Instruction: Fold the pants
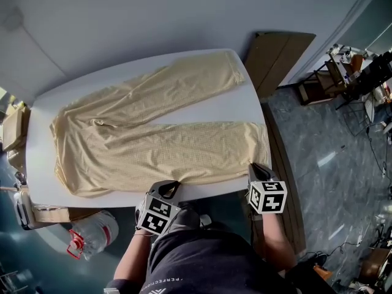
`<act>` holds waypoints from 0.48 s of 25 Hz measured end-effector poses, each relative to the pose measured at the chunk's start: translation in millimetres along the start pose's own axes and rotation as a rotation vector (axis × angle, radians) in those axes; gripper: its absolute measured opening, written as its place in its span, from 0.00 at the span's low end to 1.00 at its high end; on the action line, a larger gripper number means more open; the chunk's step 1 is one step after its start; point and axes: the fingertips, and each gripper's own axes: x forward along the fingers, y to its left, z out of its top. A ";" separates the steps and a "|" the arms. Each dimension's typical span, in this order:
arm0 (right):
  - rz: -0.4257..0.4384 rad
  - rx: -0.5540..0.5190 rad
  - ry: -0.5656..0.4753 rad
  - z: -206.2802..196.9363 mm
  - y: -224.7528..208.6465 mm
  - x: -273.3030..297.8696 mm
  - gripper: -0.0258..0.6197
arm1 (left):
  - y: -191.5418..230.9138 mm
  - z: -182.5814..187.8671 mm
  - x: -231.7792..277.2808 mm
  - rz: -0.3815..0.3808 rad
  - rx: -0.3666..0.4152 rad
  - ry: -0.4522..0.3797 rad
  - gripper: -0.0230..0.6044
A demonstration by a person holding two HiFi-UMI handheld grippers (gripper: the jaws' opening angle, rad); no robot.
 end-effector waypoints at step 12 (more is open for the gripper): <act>-0.037 -0.021 -0.153 84.4 14.6 0.6 0.06 | 47.8 68.6 -35.2 0.063 0.041 -0.125 0.06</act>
